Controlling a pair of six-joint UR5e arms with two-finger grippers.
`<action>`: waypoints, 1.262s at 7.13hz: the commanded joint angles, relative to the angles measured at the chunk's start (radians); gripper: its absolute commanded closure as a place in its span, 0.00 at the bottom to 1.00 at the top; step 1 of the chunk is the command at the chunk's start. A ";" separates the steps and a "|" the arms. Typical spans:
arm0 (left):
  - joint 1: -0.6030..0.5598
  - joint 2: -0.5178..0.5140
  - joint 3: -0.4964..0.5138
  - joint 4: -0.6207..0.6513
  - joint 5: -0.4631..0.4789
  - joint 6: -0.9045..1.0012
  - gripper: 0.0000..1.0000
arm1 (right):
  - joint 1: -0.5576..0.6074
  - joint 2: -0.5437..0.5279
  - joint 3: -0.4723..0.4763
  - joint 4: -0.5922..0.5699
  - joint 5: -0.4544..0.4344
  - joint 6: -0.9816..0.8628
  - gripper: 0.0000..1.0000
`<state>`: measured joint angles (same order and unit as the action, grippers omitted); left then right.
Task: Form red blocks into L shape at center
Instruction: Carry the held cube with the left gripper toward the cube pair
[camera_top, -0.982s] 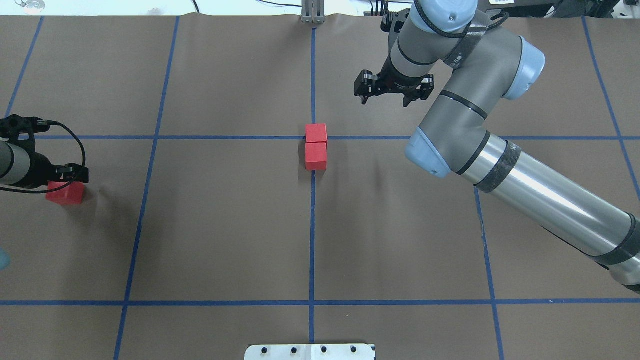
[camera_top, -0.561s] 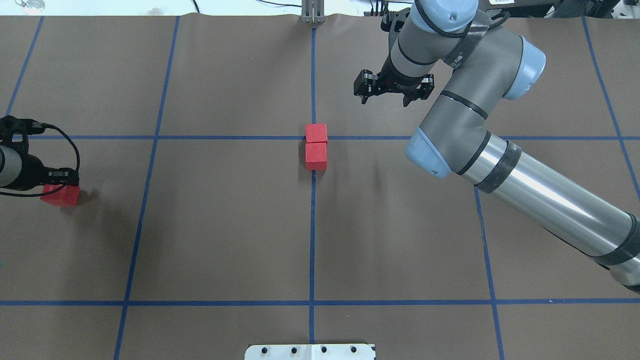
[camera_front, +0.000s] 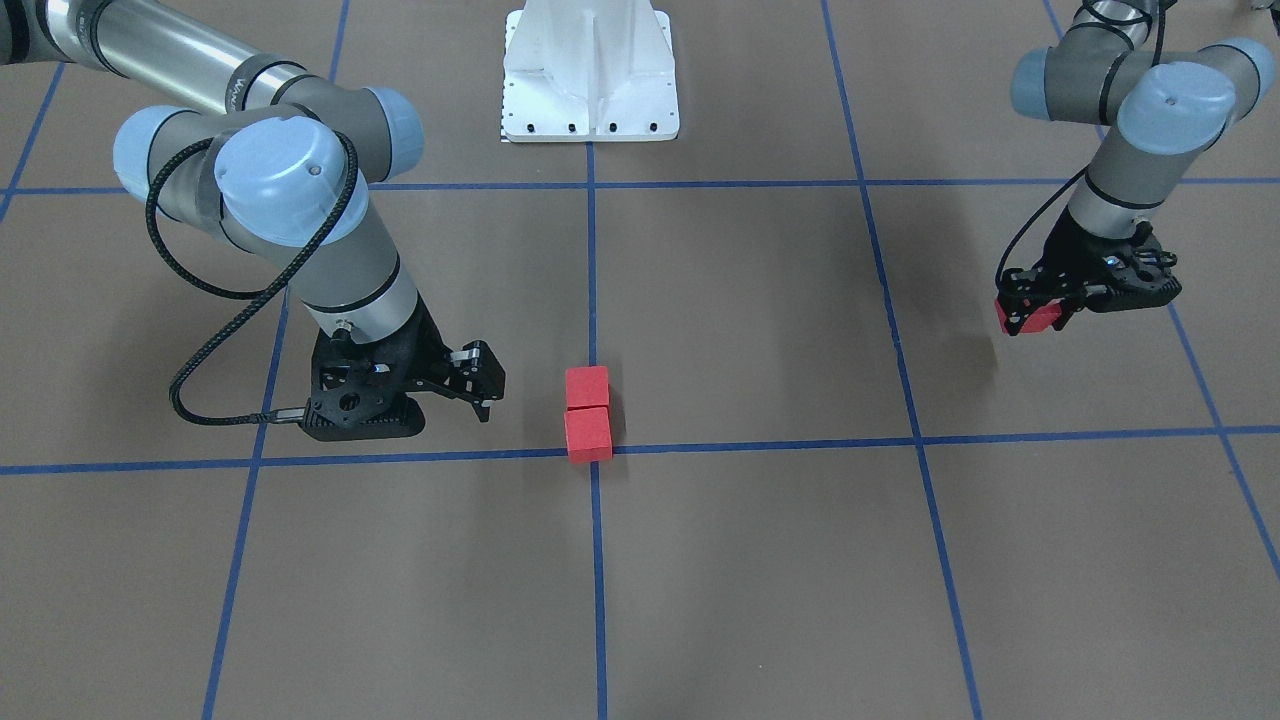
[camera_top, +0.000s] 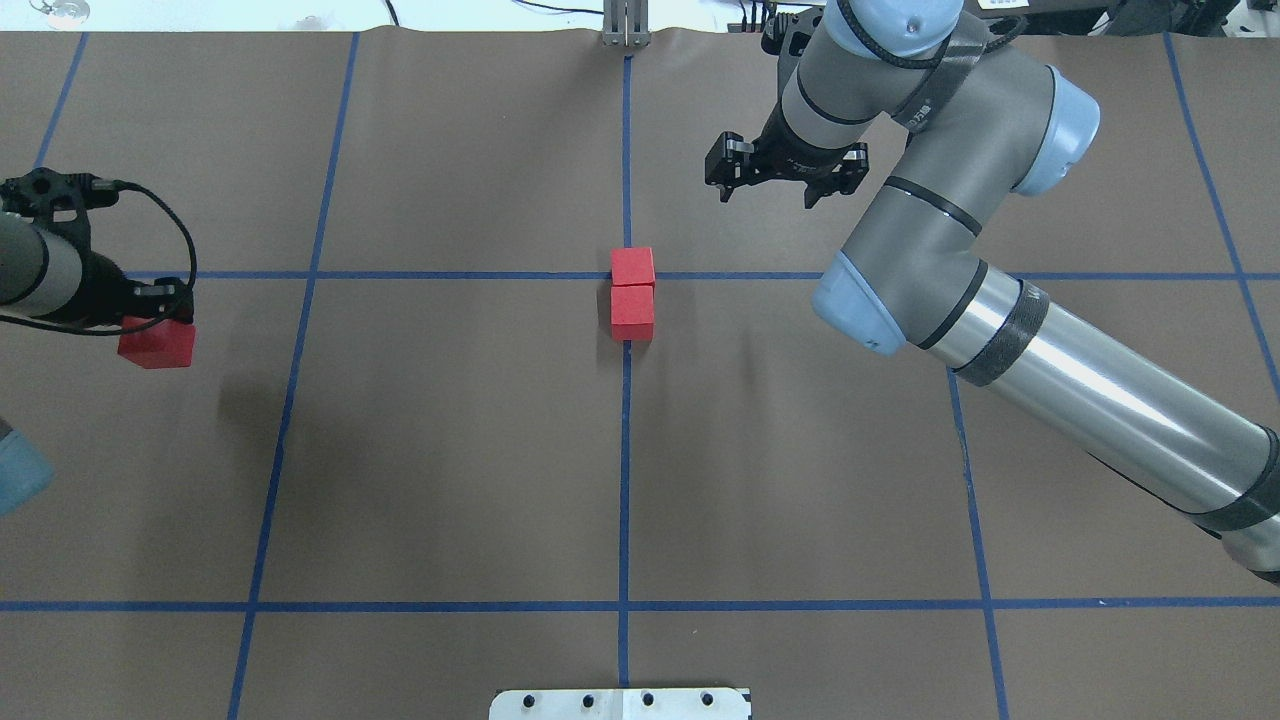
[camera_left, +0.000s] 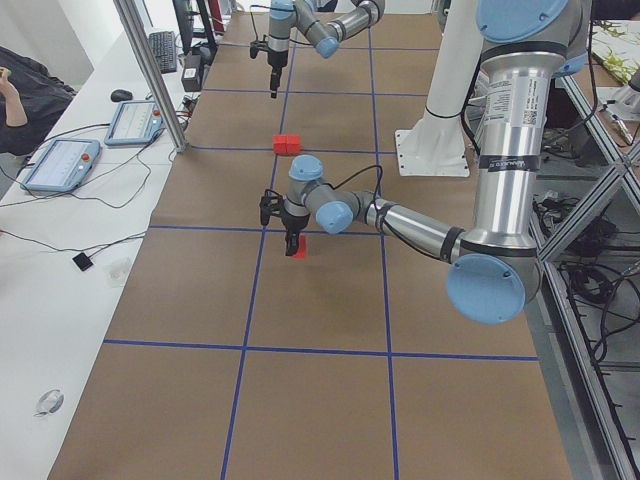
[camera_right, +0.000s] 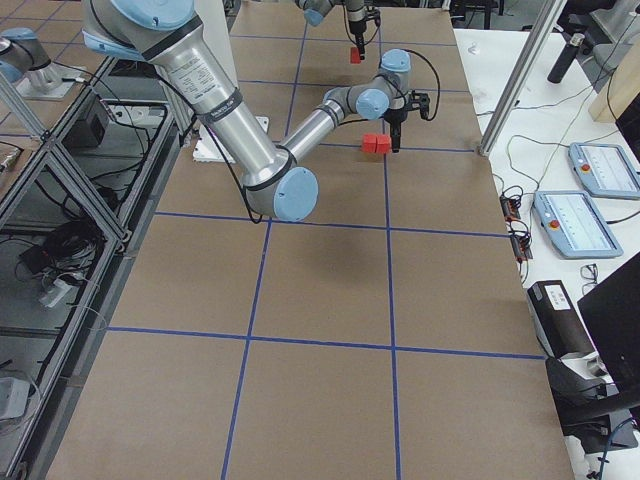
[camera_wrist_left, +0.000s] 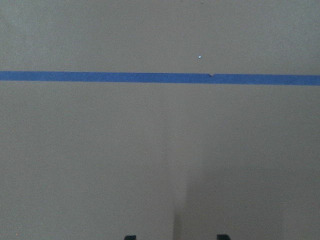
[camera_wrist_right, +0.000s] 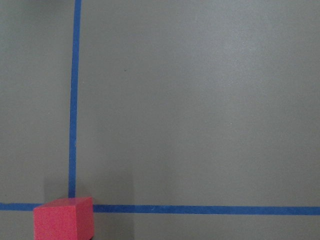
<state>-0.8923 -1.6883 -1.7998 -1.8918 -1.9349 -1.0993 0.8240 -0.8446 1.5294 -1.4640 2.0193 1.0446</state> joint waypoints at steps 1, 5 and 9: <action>-0.002 -0.330 0.061 0.315 0.002 -0.292 1.00 | 0.039 -0.037 0.006 0.004 0.004 -0.070 0.01; 0.019 -0.768 0.542 0.344 0.008 -0.710 1.00 | 0.132 -0.142 0.011 0.019 0.039 -0.251 0.01; 0.105 -0.830 0.694 0.203 0.078 -1.150 1.00 | 0.159 -0.292 0.052 0.198 0.080 -0.290 0.01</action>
<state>-0.8264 -2.5016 -1.1316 -1.6652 -1.8886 -2.0924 0.9688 -1.0768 1.5748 -1.3559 2.0726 0.7555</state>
